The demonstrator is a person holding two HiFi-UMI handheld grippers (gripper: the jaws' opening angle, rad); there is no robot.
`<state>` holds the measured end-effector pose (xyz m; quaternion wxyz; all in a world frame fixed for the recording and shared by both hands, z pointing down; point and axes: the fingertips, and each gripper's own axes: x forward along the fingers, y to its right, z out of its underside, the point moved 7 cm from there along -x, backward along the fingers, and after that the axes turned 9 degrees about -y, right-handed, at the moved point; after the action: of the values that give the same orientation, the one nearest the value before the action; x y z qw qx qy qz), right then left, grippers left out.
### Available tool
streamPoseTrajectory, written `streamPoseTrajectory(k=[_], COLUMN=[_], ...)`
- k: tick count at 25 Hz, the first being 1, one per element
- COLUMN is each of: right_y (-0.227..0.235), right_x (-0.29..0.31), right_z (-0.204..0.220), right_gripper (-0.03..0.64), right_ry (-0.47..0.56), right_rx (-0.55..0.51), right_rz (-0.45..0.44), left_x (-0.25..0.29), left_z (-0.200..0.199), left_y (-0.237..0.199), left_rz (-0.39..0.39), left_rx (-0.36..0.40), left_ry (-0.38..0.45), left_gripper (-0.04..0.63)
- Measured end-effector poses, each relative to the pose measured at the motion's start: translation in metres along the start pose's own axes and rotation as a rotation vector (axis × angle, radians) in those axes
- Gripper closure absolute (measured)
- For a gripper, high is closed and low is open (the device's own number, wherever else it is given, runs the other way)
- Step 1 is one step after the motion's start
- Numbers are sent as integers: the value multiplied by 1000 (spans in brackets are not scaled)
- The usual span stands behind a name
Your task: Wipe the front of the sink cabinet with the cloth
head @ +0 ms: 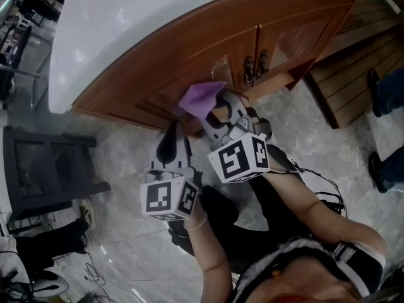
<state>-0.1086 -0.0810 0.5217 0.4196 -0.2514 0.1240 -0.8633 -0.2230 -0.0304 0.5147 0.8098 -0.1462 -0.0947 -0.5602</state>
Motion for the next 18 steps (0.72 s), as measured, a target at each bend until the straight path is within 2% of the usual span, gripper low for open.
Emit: streamPoseTrajectory(k=[18], right_y=[44], right_x=[-17], right_z=[35], right_gripper=[434], right_ry=[-67], right_rx=[68], right_rz=[87], left_x=[30], left_z=[3], left_y=[27], left_rz=[83], left_rx=[4], left_ry=[-19], left_gripper=[595])
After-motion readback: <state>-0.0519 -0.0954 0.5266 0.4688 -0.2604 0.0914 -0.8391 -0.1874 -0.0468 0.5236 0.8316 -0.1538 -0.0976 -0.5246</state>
